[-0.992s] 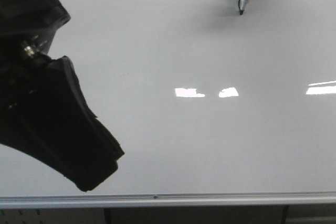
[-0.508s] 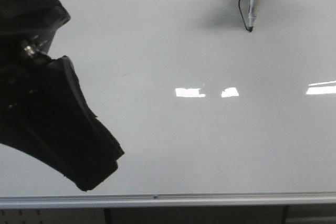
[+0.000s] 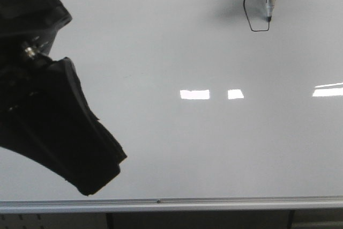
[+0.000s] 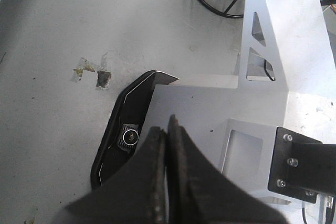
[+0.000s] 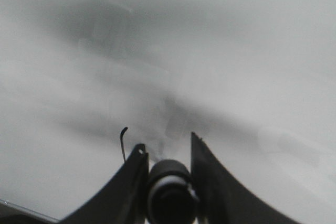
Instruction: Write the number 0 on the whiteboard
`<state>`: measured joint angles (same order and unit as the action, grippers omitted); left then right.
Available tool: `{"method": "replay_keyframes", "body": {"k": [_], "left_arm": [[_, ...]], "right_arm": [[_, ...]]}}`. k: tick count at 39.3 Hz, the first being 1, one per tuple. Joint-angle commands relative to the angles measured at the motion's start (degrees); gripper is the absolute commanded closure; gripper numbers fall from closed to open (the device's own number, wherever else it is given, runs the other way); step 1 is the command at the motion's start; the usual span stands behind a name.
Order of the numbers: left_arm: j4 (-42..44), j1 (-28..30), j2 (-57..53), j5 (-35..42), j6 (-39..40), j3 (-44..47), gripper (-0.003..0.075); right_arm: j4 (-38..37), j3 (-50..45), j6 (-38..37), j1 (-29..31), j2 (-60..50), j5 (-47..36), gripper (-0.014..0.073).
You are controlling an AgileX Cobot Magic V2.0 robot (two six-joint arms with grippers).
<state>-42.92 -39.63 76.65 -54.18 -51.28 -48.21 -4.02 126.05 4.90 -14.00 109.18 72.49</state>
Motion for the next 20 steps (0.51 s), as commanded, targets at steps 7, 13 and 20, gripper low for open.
{"method": "replay_keyframes", "body": {"k": [7, 13, 20], "left_arm": [[-2.8, -0.2, -1.7, 0.3, 0.3, -1.8, 0.074], [-2.8, -0.2, -1.7, 0.3, 0.3, -1.8, 0.074], [-2.8, -0.2, -1.7, 0.3, 0.3, -1.8, 0.074]], "right_arm": [[-1.8, 6.0, 0.3, 0.3, -3.1, -3.5, 0.0652], [2.0, 6.0, 0.3, 0.2, -3.0, -5.9, 0.0652], [8.0, 6.0, 0.3, 0.2, -3.0, -8.3, 0.0652]]}}
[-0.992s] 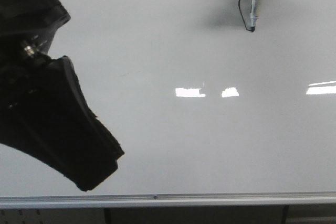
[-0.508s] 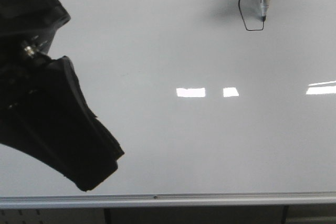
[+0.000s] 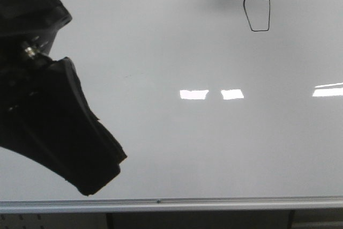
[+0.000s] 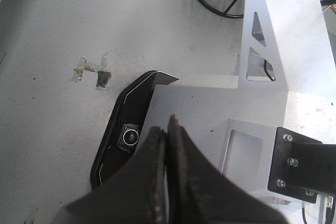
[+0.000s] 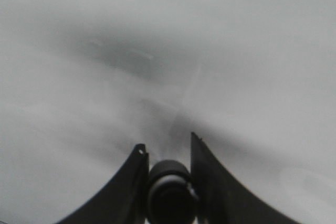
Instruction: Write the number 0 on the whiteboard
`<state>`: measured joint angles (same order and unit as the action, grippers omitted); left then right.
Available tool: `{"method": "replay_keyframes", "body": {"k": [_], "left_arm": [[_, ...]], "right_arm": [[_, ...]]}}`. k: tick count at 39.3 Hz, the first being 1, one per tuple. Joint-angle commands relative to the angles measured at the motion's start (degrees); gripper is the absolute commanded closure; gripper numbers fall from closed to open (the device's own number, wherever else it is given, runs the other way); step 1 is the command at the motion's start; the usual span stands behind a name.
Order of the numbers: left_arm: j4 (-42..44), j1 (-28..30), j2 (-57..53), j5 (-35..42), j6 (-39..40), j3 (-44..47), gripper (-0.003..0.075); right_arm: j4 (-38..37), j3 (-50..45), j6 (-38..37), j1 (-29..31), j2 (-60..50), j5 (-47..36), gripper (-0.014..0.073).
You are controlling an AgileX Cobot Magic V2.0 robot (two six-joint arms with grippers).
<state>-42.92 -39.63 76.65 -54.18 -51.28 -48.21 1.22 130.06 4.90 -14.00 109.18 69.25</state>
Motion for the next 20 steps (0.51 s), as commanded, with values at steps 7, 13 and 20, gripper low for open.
{"method": "replay_keyframes", "body": {"k": [7, 13, 20], "left_arm": [[-2.8, -0.2, -1.7, 0.3, 0.3, -1.8, 0.074], [-2.8, -0.2, -1.7, 0.3, 0.3, -1.8, 0.074], [-2.8, -0.2, -1.7, 0.3, 0.3, -1.8, 0.074]], "right_arm": [[5.8, 2.0, 0.7, 0.2, -3.0, -1.1, 0.0652], [12.5, 2.0, 4.8, 0.2, -4.7, 6.0, 0.0653], [20.3, 1.9, 6.6, 0.2, -7.4, 7.4, 0.0653]]}}
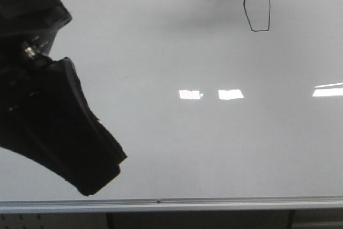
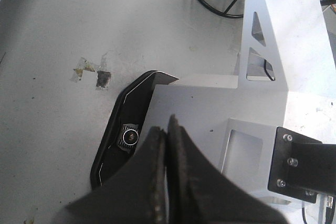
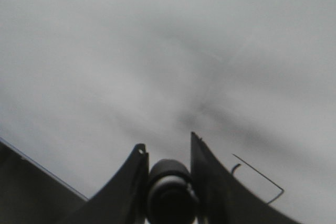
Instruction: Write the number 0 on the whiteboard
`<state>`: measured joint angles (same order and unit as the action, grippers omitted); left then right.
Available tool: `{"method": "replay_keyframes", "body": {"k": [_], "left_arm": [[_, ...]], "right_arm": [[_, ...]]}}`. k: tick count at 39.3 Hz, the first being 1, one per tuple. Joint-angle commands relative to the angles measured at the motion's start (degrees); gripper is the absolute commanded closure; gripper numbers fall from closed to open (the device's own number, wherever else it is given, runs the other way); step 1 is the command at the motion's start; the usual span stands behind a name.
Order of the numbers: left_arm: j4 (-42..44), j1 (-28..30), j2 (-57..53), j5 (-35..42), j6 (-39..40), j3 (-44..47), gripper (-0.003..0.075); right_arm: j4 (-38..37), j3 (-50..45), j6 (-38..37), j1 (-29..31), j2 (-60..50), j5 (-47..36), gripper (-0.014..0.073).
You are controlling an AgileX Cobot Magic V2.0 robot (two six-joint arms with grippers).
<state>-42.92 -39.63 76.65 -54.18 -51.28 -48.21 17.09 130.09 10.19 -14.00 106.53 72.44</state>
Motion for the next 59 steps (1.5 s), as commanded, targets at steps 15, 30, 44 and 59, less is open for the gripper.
{"method": "replay_keyframes", "body": {"k": [15, 30, 44, 59], "left_arm": [[-2.8, -0.2, -1.7, 0.6, 0.3, -1.8, 0.0623], [-9.6, -0.2, -1.7, 1.1, -5.7, -1.9, 0.0074], [-26.3, -0.2, -1.7, -3.3, -17.7, -1.9, 0.0188], [-30.4, -0.2, -1.7, -1.3, -19.4, -1.9, 0.0309]], "right_arm": [[10.8, -22.0, 7.2, 0.2, -18.6, 4.2, 0.0653], [22.1, -58.8, 17.1, 0.2, -35.7, -1.6, 0.0653], [41.1, -67.7, 29.6, 0.2, -36.1, 0.3, 0.0653], [42.2, -67.7, 30.4, 0.2, -36.1, 3.1, 0.0653]]}}
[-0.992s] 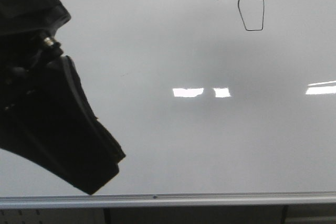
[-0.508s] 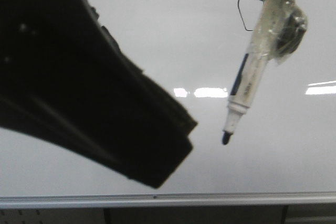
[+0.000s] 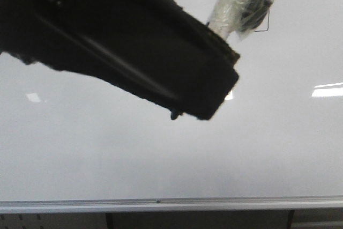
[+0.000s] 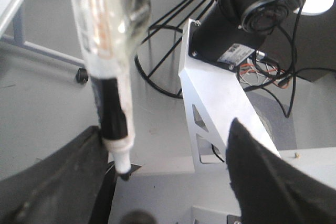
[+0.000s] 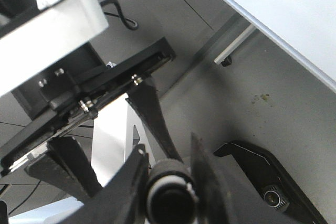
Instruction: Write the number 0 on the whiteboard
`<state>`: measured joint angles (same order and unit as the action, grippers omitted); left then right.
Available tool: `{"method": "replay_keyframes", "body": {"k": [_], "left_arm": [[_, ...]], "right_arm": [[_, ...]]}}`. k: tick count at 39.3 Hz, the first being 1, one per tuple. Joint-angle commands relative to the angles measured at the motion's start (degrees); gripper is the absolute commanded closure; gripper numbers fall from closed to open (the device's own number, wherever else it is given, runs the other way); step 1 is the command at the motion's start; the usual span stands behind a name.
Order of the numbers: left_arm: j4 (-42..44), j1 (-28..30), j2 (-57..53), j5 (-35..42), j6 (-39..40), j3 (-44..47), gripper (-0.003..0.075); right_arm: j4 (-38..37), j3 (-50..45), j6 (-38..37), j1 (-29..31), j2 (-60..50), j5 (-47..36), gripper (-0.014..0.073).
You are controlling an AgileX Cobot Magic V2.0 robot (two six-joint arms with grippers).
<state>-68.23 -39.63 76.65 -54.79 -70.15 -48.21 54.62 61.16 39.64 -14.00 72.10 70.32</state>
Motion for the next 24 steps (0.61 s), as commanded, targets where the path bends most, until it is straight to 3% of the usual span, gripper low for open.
{"method": "replay_keyframes", "body": {"k": [1, 13, 18, 24], "left_arm": [[-5.8, -0.2, -1.7, -0.7, -0.6, -1.9, 0.0325], [-11.3, -0.2, -1.7, -0.7, -4.9, -1.9, 0.0545], [-11.3, -0.2, -1.7, -0.7, -4.9, -1.9, 0.0743], [-11.3, -0.2, -1.7, -0.7, -4.9, -1.9, 0.074]], "right_arm": [[4.8, 1.2, 0.9, 0.2, -1.7, 5.3, 0.0653], [5.6, 1.2, 1.4, 0.2, -1.7, 5.4, 0.0653], [5.7, 1.2, 1.5, 0.2, -1.7, 5.3, 0.0653], [5.9, 1.2, 1.8, 0.2, -1.7, 4.9, 0.0648]]}}
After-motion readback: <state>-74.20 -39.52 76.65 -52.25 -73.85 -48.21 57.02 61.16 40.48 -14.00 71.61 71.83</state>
